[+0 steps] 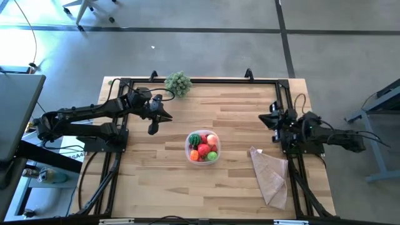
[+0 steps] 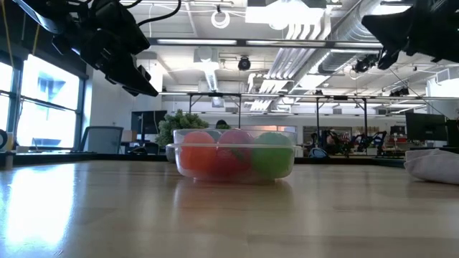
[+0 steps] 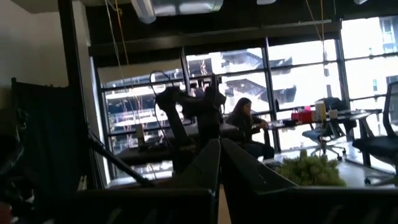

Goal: Pick and placing Produce into tupperware
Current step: Return to Home Position

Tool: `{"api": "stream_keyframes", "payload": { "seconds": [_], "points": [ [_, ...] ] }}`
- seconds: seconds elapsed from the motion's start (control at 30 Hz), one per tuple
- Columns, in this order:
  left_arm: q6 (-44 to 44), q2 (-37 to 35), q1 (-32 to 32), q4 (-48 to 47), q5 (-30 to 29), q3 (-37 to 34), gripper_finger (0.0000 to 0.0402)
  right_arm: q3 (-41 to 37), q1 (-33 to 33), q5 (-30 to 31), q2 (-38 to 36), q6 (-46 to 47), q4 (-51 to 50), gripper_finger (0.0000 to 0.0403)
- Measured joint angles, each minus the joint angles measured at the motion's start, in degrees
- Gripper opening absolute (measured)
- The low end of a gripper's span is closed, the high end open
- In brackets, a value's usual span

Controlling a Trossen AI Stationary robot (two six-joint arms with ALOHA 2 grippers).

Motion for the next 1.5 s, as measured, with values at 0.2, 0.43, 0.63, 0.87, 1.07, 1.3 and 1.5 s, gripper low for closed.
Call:
{"api": "stream_keyframes", "payload": {
  "seconds": [0.2, 0.43, 0.63, 0.87, 1.07, 1.3, 1.5],
  "points": [
    [0.0, 0.0, 0.0, 0.0, 0.0, 0.0, 0.0051, 0.1, 0.0, 0.0, 0.1, -0.1, -7.4, 0.0004],
    [0.0, 0.0, 0.0, 6.1, 0.0, 0.0, 0.0051, 0.1, 0.0, 9.1, 0.2, 4.1, -19.8, 0.0004],
    [-3.0, 0.0, 0.0, 6.1, 0.5, 0.0, 0.0051, 0.1, 0.0, 10.5, 0.5, 4.1, -19.7, 0.0004],
    [-3.6, 0.0, 0.0, 6.1, -1.2, 0.0, 0.0051, 0.1, 0.0, 10.5, 0.5, 3.9, -19.8, 0.0004],
    [-8.5, 0.0, 0.0, 6.4, -1.3, 0.0, 0.0051, 0.1, 0.0, 10.5, 0.5, 3.9, -19.9, 0.0004],
    [-21.4, 0.0, 0.0, 12.3, -0.8, 0.0, 0.0051, 0.1, 0.0, 10.5, 0.5, 3.8, -19.9, 0.0004],
    [-31.3, 0.0, 0.0, 8.2, -0.9, 0.0, 0.0051, 0.1, 0.0, 10.5, 0.5, 3.8, -19.9, 0.0004]
  ]
}}
